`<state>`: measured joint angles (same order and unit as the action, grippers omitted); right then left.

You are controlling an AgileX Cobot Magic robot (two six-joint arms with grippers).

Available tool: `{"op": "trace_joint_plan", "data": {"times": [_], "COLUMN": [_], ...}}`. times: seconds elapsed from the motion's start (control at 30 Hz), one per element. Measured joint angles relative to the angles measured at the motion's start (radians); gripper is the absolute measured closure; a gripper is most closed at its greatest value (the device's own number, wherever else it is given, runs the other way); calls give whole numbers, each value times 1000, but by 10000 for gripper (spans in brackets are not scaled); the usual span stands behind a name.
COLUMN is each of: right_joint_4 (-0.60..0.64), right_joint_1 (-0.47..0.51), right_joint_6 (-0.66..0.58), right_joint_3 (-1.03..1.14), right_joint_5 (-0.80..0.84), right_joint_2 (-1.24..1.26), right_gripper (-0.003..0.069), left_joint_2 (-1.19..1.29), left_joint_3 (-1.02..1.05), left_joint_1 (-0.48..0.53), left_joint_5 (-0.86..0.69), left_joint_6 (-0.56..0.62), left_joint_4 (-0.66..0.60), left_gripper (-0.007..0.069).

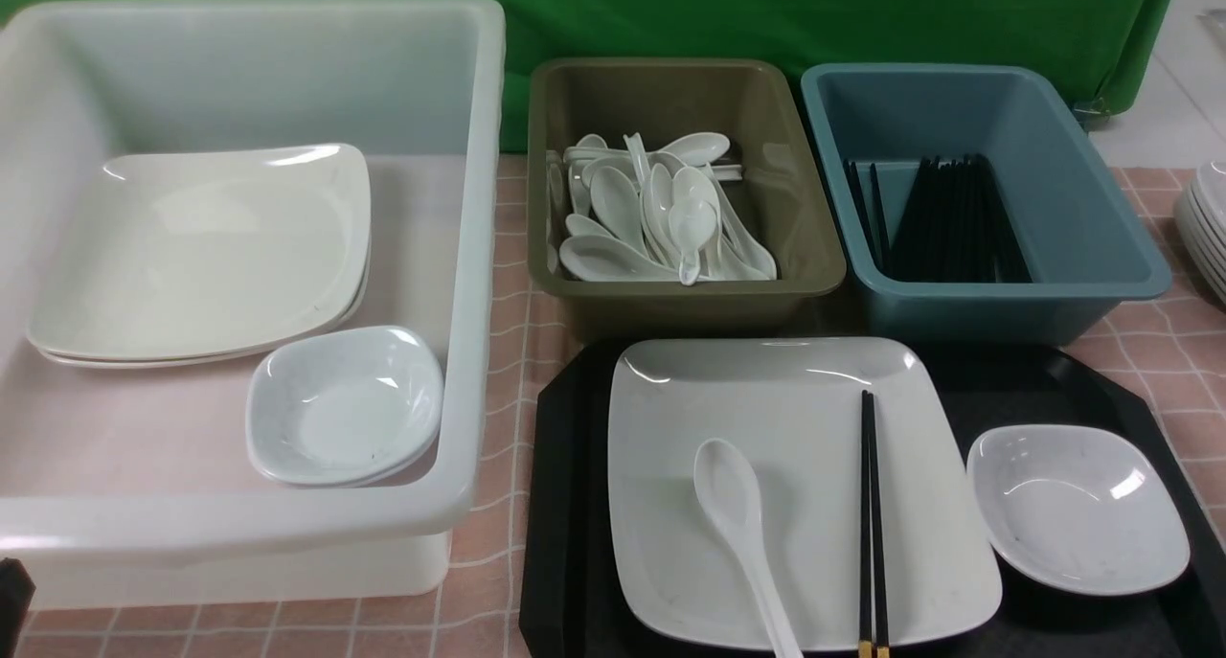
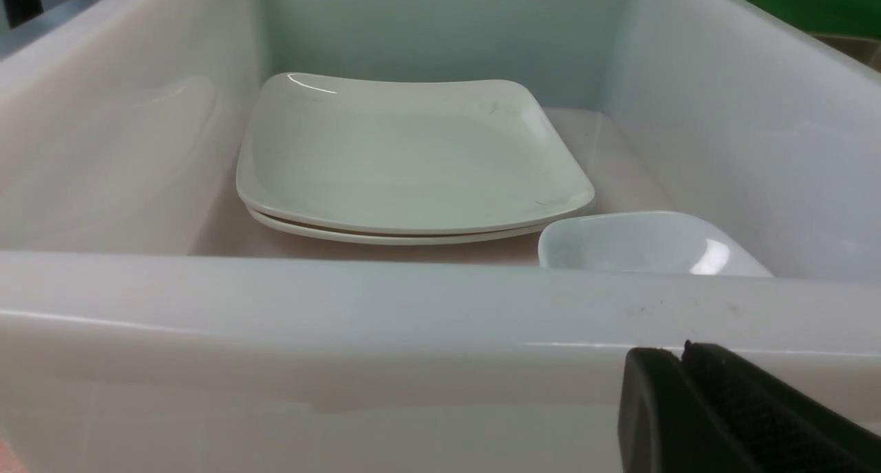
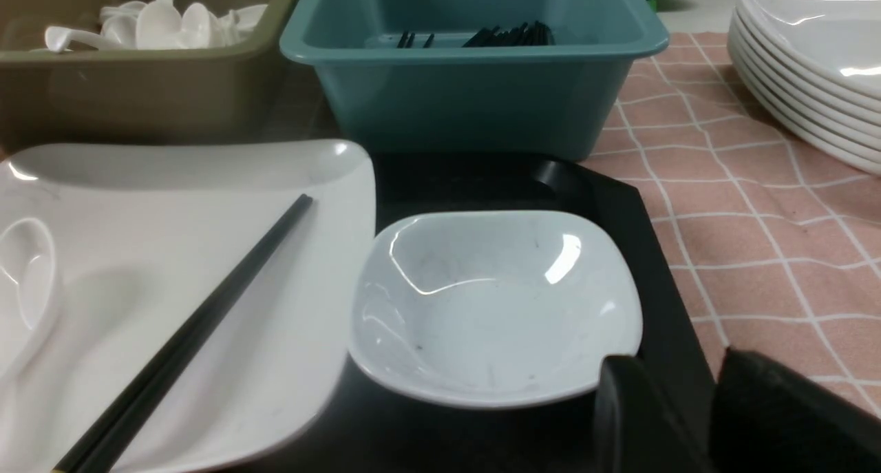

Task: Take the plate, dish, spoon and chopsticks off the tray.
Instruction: Use the right arm to grab a pair of chopsticks from the plate

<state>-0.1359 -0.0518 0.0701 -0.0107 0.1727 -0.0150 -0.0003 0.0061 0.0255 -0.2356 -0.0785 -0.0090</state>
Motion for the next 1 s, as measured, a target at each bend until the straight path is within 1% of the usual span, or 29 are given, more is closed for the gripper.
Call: {"op": "trace_joint_plan", "data": {"times": [0.23,0.27,0.3,0.33,0.37,0.4,0.43,0.47,0.5,0.57,0.7,0.8,0.87,0.9,0.93,0.97,1.0], "right_joint_4": [0,5,25,67,136,237,237,296,368,390,402,403,403,401,398,398,397], "right_joint_1": [0,0,0,0,0,0,0,0,0,0,0,0,0,0,0,0,0], "right_joint_6": [3,10,47,110,198,321,341,442,618,677,704,683,632,592,514,460,369], "right_joint_3": [0,0,0,0,1,2,3,3,4,4,5,8,5,-8,-40,-79,-126], "right_joint_5": [0,0,-4,-11,-18,-22,-23,-23,-25,-26,-33,-89,-173,-202,-225,-232,-232], "right_joint_2": [0,0,0,0,0,0,0,0,0,0,0,0,0,0,-3,-9,-30], "right_gripper": [417,417,417,417,415,414,414,414,414,414,413,428,473,511,573,603,625], "left_joint_2": [0,0,0,0,0,0,0,0,0,0,0,0,0,0,0,0,0], "left_joint_3": [0,0,0,0,0,0,0,0,0,0,0,0,0,0,0,0,0], "left_joint_1": [0,0,0,0,0,0,0,0,0,0,0,0,0,0,0,0,0], "left_joint_5": [0,0,0,0,0,0,0,0,0,0,0,0,0,0,0,0,0], "left_joint_6": [0,0,0,0,0,0,0,0,0,0,0,-1,-1,-1,0,0,0], "left_joint_4": [0,0,0,0,0,0,0,0,0,0,0,0,0,0,0,0,0], "left_gripper": [603,603,603,603,603,603,603,603,603,603,603,603,603,603,603,603,603]}}
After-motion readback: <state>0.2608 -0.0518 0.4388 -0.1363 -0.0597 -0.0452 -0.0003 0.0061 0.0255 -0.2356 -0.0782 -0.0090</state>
